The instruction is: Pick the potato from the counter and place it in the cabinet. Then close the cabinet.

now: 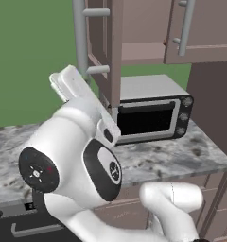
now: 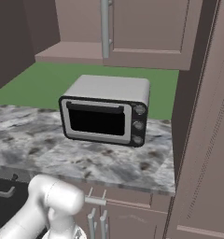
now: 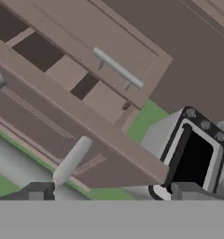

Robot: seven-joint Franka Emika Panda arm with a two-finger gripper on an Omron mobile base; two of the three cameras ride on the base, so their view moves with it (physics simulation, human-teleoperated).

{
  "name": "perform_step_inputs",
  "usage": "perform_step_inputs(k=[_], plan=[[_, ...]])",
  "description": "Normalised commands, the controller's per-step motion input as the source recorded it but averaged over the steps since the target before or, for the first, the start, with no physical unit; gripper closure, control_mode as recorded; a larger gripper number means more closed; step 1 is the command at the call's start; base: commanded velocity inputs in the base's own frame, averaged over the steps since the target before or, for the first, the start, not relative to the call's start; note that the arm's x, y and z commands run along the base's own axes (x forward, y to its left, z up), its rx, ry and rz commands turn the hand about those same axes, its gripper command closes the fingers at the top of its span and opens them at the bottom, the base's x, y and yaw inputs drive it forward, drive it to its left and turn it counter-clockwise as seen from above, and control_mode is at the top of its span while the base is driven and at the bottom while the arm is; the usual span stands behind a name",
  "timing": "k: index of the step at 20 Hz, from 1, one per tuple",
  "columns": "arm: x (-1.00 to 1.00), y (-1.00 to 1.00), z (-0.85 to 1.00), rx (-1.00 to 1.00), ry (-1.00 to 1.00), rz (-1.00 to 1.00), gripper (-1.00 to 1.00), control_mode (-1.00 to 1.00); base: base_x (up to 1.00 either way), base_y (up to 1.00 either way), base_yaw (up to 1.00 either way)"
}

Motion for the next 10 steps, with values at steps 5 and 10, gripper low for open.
perform_step_inputs(k=[5,10], plan=[[0.89,0.76,-0.18,-0.06,0.00,-0.13,-1.00,-1.00,0.00,0.00,0.00],[0.84,0.48,0.01,-0.07,-0.05,-0.14,-1.00,-1.00,0.00,0.00,0.00]])
